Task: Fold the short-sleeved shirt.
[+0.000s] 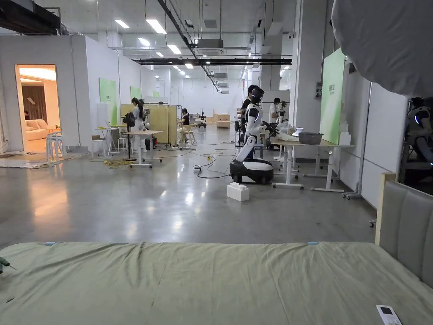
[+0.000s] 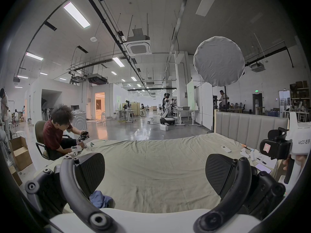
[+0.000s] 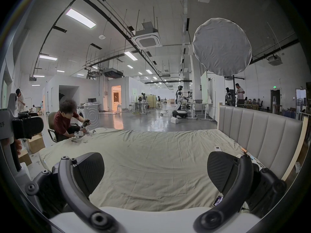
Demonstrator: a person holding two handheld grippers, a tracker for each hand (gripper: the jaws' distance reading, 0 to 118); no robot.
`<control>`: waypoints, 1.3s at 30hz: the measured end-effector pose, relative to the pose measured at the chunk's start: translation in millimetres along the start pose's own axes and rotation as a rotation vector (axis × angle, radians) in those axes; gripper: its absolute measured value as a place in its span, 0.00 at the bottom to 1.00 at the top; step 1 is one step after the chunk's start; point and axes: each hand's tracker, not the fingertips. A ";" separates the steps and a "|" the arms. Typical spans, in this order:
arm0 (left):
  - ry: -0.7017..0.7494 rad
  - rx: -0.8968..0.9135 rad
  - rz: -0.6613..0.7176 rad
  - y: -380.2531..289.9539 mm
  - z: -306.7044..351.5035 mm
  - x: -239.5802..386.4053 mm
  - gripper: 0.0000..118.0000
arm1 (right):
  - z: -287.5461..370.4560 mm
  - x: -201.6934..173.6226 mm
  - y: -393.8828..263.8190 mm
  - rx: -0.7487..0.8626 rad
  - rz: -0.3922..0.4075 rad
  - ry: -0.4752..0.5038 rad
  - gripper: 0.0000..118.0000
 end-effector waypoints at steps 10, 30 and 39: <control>-0.007 -0.003 0.024 -0.3 -1.6 -1.2 1.00 | -0.8 2.5 3.0 -0.008 -0.001 0.000 1.00; 0.019 -0.018 0.037 4.2 -2.3 -7.4 1.00 | -1.0 23.2 25.6 -0.100 -0.368 -0.001 1.00; -0.018 -0.013 0.047 8.1 -1.3 -5.1 1.00 | 10.3 -4.4 38.1 -0.102 -0.322 -0.013 1.00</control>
